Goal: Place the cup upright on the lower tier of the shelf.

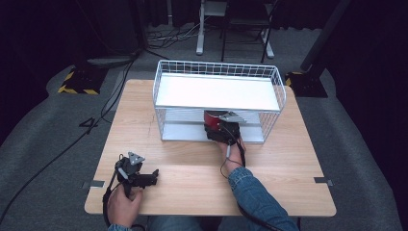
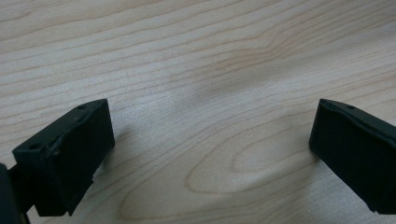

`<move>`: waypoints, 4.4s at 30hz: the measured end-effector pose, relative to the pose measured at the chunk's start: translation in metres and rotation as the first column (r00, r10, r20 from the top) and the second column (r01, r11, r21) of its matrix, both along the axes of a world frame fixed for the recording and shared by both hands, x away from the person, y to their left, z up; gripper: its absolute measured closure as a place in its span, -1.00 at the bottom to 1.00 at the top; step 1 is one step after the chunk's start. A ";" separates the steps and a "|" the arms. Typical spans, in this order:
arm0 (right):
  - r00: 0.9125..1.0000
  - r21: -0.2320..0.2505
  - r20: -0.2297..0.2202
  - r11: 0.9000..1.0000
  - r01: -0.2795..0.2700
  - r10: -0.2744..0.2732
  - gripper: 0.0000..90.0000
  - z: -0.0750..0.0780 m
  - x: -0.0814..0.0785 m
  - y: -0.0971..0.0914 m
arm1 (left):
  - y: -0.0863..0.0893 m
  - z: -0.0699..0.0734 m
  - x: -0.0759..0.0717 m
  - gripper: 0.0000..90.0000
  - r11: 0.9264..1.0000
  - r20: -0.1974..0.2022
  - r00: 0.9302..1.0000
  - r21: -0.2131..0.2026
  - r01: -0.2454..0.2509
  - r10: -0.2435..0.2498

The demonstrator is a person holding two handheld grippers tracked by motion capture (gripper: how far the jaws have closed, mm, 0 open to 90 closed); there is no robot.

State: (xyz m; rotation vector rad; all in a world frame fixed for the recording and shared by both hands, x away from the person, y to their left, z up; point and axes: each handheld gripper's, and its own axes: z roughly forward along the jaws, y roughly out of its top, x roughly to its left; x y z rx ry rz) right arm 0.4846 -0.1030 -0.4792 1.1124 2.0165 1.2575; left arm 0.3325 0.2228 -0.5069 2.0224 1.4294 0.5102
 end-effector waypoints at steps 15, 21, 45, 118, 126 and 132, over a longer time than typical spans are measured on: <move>1.000 0.017 -0.010 1.000 -0.009 0.009 -0.62 -0.009 0.005 0.002 | 0.000 0.000 0.000 -0.99 1.000 0.001 1.000 0.001 -0.001 0.001; 1.000 0.016 -0.017 1.000 -0.007 0.007 -0.63 -0.008 0.006 0.002 | 0.000 0.000 0.000 -0.99 1.000 0.001 1.000 0.002 -0.001 0.001; 0.999 0.033 -0.019 0.999 -0.033 0.033 -1.00 0.007 -0.025 -0.020 | 0.000 0.000 0.000 -0.99 1.000 0.001 1.000 0.001 -0.001 0.001; 0.963 -0.125 -0.268 0.992 -0.006 -0.028 -0.77 -0.002 -0.129 -0.234 | 0.004 0.000 0.000 -0.99 1.000 0.000 1.000 0.003 0.018 -0.018; 0.961 -0.162 -0.276 0.987 -0.022 -0.024 -0.77 -0.016 -0.130 -0.235 | 0.004 0.000 0.000 -0.99 1.000 0.001 1.000 0.003 0.018 -0.018; 0.961 -0.165 -0.275 0.986 -0.018 -0.028 -0.77 -0.022 -0.131 -0.234 | 0.004 0.000 0.000 -0.99 1.000 0.000 1.000 0.004 0.017 -0.017</move>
